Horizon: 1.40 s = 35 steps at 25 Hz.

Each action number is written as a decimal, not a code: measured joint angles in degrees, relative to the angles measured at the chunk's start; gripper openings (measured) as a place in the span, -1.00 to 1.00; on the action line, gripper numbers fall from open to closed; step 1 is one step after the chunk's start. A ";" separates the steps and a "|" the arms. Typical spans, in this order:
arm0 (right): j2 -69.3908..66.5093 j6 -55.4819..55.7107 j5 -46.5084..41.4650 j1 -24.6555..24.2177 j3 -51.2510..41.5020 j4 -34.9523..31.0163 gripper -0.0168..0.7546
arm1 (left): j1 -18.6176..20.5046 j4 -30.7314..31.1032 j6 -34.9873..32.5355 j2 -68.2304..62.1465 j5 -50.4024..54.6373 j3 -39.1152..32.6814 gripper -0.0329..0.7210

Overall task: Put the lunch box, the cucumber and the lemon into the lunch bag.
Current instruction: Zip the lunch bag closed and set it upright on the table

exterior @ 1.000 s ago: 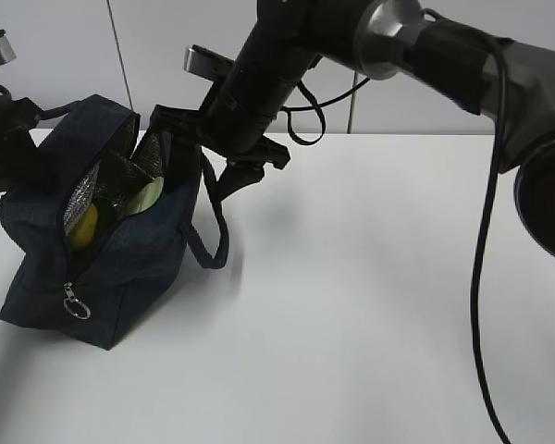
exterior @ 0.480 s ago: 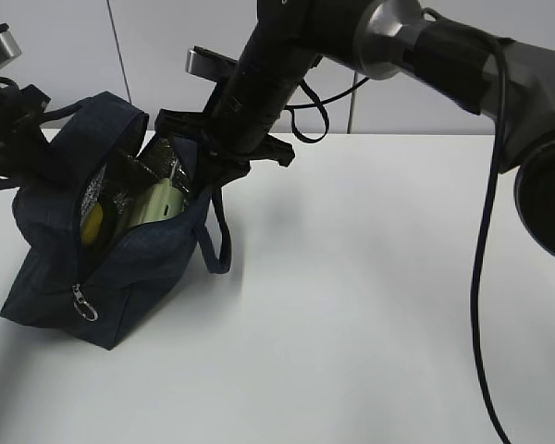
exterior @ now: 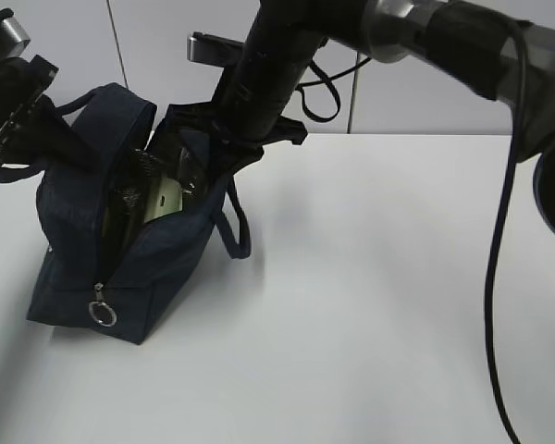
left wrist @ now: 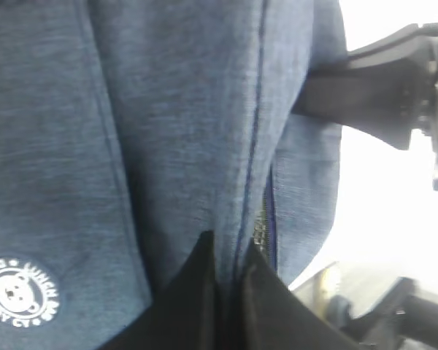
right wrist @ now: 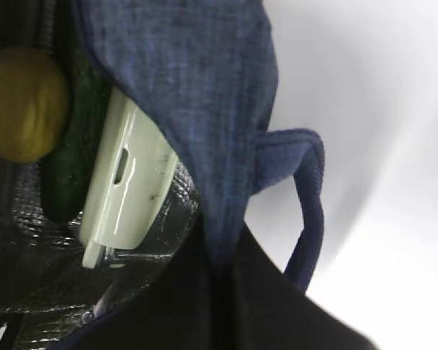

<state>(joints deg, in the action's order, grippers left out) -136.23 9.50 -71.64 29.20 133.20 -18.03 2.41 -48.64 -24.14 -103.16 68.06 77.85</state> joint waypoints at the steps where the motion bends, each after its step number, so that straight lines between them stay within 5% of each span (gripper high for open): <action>1: 0.73 -0.08 -0.24 0.00 0.00 1.12 -0.95 | -0.26 -0.93 0.00 0.00 0.00 0.00 -0.94; 10: 10.02 -2.50 -1.01 0.00 -6.46 12.47 -0.95 | -5.80 -9.80 -0.09 0.00 -1.09 0.00 -0.94; 23: 23.38 -2.92 -0.91 -3.80 -23.47 18.63 -0.95 | -16.07 -21.29 -0.67 -4.16 -6.66 0.00 -0.94; 35: 22.64 -2.47 -0.91 -4.45 -25.85 24.30 -0.95 | -18.42 -26.12 -1.33 -10.54 -9.42 0.00 -0.94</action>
<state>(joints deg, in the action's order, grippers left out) -113.59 7.03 -72.55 24.75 107.35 6.27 -16.01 -74.76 -25.47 -113.70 58.64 77.85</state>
